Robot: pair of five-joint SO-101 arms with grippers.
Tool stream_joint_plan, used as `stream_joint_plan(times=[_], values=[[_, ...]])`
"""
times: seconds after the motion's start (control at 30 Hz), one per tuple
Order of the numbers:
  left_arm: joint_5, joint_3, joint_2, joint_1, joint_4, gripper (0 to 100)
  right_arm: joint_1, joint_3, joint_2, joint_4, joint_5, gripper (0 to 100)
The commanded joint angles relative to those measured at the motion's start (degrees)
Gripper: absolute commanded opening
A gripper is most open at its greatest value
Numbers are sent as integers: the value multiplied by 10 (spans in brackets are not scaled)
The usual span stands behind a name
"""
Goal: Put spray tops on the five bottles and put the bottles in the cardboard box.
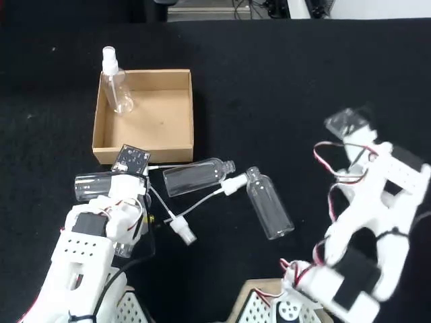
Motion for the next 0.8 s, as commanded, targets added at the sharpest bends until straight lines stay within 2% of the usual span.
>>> stream_joint_plan(times=[0.0, 0.33, 0.4, 0.5, 0.6, 0.77], values=[[4, -12, 0, 3, -9, 35, -47, -86, -108, 103, -98, 11], [7, -62, 0, 24, -9, 40, -244, -165, -217, 129, -360, 11], [35, -64, 0, 35, -7, 40, -278, -177, -216, 129, -395, 11], [98, -64, 0, 44, -7, 39, -321, -185, -217, 129, -423, 11], [129, -64, 0, 38, -18, 36, -357, -185, -219, 129, -434, 11], [131, -28, 0, 36, -131, 36, -394, -186, -217, 126, -437, 11]])
